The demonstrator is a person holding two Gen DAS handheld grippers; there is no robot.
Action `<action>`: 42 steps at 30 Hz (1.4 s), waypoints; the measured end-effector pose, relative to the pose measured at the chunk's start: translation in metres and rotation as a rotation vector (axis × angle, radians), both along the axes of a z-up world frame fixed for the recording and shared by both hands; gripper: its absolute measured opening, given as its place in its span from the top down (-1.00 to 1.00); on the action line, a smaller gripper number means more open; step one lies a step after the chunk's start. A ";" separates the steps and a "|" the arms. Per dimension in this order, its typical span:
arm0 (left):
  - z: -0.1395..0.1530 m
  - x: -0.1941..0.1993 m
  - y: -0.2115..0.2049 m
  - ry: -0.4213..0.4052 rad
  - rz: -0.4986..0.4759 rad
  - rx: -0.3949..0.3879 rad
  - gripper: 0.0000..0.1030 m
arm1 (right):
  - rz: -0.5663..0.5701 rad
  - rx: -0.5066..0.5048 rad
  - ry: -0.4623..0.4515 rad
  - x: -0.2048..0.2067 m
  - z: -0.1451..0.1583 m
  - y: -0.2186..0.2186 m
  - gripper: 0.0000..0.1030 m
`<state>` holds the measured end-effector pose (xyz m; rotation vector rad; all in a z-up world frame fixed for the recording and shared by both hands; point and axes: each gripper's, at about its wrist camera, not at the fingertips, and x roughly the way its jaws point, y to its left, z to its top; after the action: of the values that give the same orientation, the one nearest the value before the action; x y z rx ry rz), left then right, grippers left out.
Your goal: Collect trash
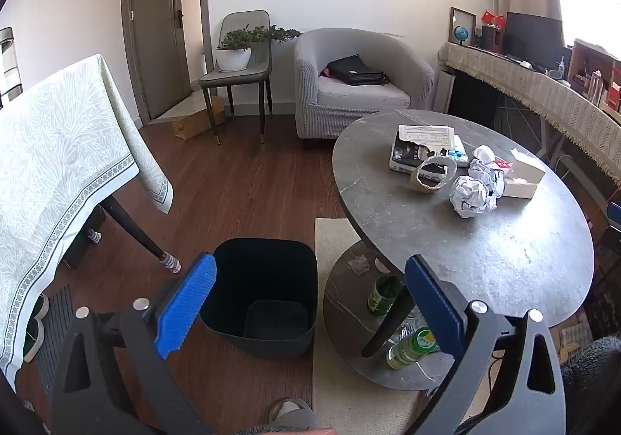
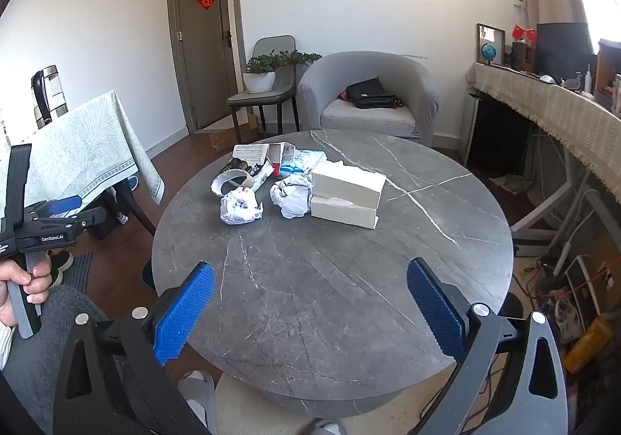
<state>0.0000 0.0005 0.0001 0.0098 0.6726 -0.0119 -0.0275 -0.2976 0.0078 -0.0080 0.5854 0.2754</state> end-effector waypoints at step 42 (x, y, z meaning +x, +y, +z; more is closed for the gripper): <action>-0.002 0.001 0.002 0.001 0.003 0.003 -0.93 | 0.006 -0.008 0.014 0.002 -0.003 0.003 -0.94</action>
<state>0.0008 0.0022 -0.0015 0.0111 0.6741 -0.0079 -0.0252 -0.2945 0.0050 -0.0154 0.6010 0.2793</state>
